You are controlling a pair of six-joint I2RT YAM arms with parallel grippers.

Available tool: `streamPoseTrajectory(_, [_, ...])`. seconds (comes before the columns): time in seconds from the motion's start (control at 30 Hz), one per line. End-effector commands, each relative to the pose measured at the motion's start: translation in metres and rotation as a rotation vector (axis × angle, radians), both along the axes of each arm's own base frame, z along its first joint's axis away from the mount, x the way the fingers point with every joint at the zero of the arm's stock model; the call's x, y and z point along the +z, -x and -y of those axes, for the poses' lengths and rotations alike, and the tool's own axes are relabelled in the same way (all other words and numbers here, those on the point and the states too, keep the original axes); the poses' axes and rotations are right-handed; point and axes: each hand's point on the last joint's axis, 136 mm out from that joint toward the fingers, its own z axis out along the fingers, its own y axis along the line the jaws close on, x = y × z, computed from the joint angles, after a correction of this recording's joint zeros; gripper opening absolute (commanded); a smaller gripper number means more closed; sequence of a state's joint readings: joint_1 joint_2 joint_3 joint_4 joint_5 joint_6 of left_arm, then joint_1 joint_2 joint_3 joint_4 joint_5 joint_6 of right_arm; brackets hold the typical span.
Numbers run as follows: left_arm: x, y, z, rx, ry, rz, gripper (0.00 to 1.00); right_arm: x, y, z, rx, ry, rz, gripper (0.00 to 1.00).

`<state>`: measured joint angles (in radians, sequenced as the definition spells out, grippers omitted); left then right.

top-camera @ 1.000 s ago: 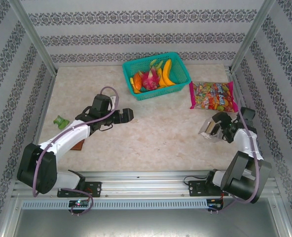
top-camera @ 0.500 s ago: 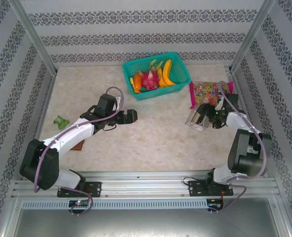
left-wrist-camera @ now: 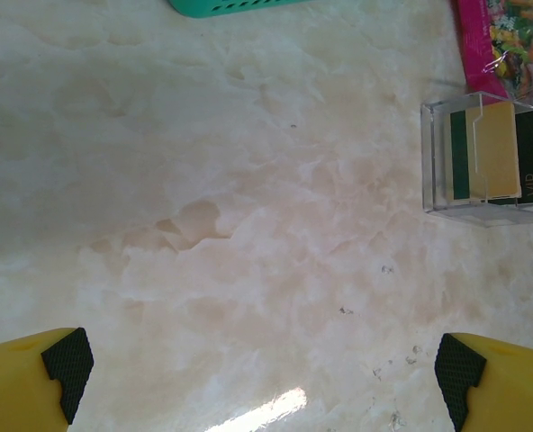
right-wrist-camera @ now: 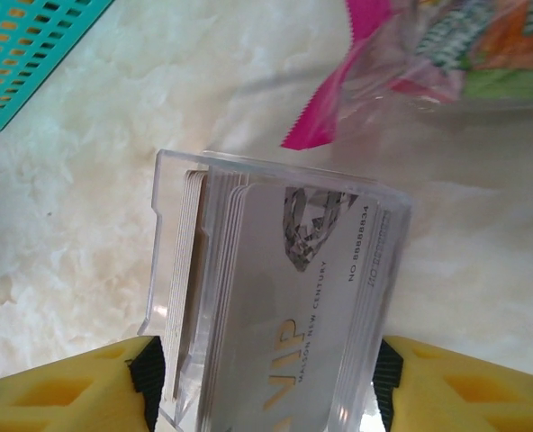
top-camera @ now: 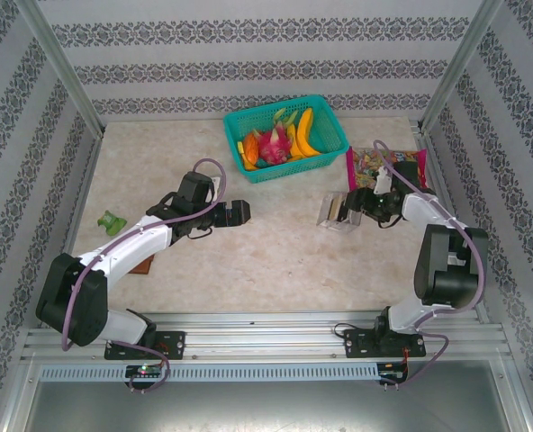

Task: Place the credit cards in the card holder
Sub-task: Move the storage box to the middle-right of the table.

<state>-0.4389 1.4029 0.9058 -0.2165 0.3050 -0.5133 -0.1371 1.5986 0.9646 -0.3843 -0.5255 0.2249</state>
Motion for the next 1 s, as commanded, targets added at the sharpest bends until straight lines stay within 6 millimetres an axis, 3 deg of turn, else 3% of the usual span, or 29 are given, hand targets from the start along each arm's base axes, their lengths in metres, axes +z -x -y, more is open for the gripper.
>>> streamPoseTrajectory(0.0, [-0.003,0.004,0.002,-0.008,-0.024,-0.015,1.00,0.006,-0.001,-0.007,0.048,-0.008,0.015,0.61])
streamPoseTrajectory(0.37, [-0.004,0.003,0.008,-0.020,-0.028,-0.021,1.00,0.007,0.003,0.002,0.006,0.003,0.004,0.39])
streamPoseTrajectory(0.67, [-0.003,0.002,0.004,-0.002,-0.057,-0.008,1.00,0.019,0.005,0.014,-0.047,-0.028,0.038,0.41])
streamPoseTrajectory(0.7, [0.000,0.001,-0.001,0.017,-0.070,0.005,1.00,0.022,0.005,0.016,-0.054,-0.016,0.038,0.47])
streamPoseTrajectory(0.8, [0.005,0.001,-0.027,0.124,-0.154,0.042,1.00,0.034,0.008,0.025,-0.092,0.034,0.043,0.49])
streamPoseTrajectory(0.9, [0.006,0.009,-0.080,0.315,-0.284,0.034,1.00,0.061,0.011,0.035,-0.139,0.095,0.098,0.58])
streamPoseTrajectory(0.97, [0.001,0.020,-0.116,0.426,-0.340,-0.015,1.00,0.085,0.012,0.029,-0.149,0.082,0.166,0.63])
